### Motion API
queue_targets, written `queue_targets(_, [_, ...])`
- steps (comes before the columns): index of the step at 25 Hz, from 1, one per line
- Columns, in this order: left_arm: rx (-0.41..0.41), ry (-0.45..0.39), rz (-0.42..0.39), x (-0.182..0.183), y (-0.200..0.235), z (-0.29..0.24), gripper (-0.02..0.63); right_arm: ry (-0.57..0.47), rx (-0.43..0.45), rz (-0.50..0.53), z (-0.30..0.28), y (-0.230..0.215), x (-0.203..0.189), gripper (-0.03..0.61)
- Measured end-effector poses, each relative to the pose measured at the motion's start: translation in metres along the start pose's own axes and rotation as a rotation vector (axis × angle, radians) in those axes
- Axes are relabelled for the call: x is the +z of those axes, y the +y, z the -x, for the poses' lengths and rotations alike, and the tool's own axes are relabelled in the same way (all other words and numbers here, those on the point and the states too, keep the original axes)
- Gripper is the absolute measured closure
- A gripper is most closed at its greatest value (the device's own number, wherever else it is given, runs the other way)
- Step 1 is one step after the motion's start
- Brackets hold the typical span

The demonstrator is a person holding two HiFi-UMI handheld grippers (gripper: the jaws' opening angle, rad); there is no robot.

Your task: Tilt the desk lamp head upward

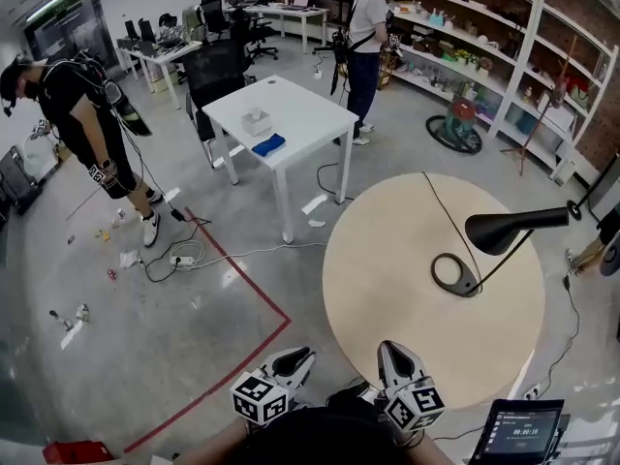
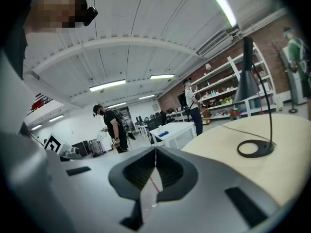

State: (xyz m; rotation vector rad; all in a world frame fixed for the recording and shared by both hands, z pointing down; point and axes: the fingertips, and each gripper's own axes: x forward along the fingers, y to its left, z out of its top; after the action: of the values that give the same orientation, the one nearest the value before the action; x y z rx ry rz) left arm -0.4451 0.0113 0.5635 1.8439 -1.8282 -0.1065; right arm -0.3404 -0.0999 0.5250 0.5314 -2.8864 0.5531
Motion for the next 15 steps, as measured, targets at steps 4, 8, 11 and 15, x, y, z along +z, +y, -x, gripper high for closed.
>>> queue_targets(4, [-0.034, 0.050, -0.025, 0.008, -0.005, -0.038, 0.548, -0.003, -0.037, 0.012, -0.005, -0.027, 0.007, 0.572])
queue_targets(8, [-0.094, 0.094, -0.052, 0.011, -0.017, -0.078, 0.548, -0.014, -0.087, 0.032, -0.004, -0.058, 0.016, 0.572])
queue_targets(11, [-0.128, 0.110, -0.070, 0.017, -0.028, -0.106, 0.548, -0.023, -0.126, 0.020, 0.001, -0.084, 0.024, 0.572])
queue_targets(15, [-0.162, 0.116, -0.083, 0.030, -0.042, -0.141, 0.548, -0.050, -0.179, 0.022, 0.011, -0.122, 0.043, 0.572])
